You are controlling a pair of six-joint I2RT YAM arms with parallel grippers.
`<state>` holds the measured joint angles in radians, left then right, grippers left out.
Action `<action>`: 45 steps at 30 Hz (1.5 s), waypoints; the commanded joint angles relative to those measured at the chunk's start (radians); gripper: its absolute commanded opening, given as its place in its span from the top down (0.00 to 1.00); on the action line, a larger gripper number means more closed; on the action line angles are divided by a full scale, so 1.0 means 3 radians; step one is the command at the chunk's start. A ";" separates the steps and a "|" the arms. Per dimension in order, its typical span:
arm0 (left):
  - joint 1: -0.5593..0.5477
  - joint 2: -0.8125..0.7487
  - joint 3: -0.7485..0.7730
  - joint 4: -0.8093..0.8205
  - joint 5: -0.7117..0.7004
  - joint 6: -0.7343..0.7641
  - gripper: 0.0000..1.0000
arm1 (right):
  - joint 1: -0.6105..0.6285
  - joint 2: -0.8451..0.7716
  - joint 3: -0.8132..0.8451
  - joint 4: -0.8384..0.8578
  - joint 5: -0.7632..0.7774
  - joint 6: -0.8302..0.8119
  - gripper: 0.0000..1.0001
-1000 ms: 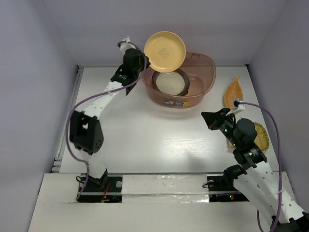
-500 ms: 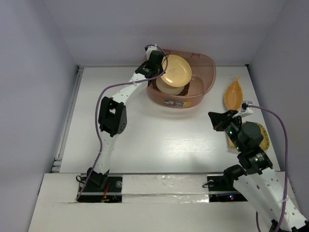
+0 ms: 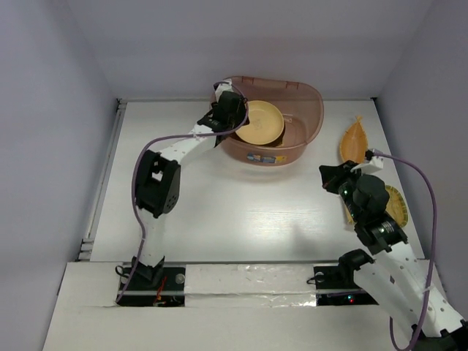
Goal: Place the plates into the plastic bin on the countertop
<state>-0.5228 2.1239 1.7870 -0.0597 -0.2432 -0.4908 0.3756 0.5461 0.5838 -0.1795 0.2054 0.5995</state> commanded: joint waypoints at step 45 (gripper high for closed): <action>-0.2036 -0.4553 -0.4377 0.1411 -0.0345 0.0107 0.64 | -0.2402 0.3697 0.1705 -0.0567 -0.0628 0.0108 0.48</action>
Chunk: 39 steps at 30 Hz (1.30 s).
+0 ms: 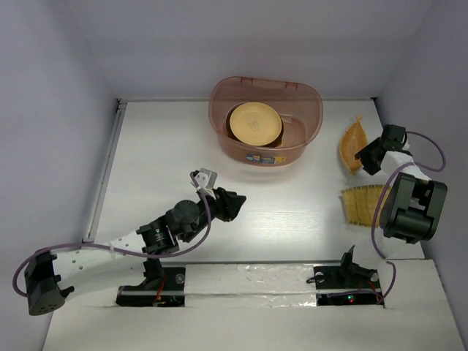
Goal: Place the plates into the plastic bin on the countertop
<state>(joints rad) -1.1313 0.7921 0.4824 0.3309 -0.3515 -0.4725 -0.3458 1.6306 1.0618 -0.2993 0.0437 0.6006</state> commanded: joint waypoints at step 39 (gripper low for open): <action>-0.0008 -0.0365 -0.0181 0.0098 -0.0367 0.0015 0.65 | 0.0002 -0.0510 0.0183 0.0342 -0.0222 0.0376 1.00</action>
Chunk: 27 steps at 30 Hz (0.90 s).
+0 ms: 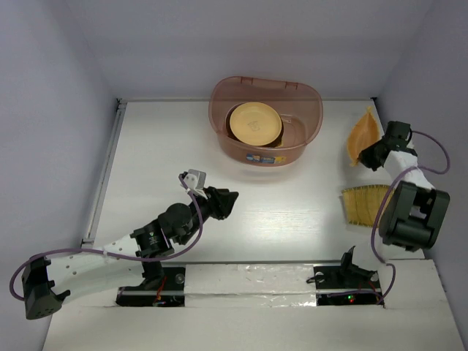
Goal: Place the plates into the plastic bin on the countertop
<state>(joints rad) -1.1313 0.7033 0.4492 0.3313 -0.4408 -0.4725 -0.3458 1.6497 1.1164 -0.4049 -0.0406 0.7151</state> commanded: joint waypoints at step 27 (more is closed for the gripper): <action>-0.0008 0.0003 -0.0153 0.0148 -0.0484 -0.0051 0.65 | 0.2129 0.0723 0.2106 -0.0326 -0.0867 -0.0855 1.00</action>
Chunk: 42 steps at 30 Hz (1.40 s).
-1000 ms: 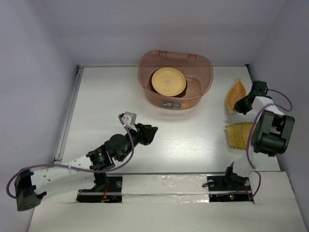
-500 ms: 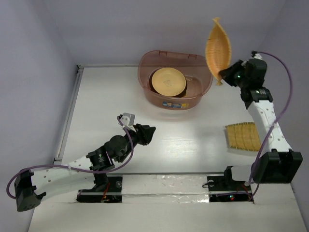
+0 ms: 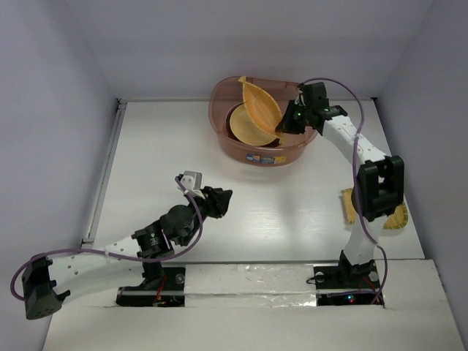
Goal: Place the plates into the plastic bin on the countertop
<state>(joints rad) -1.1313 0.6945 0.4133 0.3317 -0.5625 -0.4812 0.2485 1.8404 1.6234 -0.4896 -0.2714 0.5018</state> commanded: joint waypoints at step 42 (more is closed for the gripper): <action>-0.0258 0.3051 0.1786 0.0495 0.1260 -0.0165 1.00 | 0.0266 -0.4000 -0.1770 0.0508 0.1197 0.0081 1.00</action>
<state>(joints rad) -1.2007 1.4994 0.8318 0.4099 -0.2977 -0.5003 0.3286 0.7116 1.1282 -0.2672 0.0799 0.5064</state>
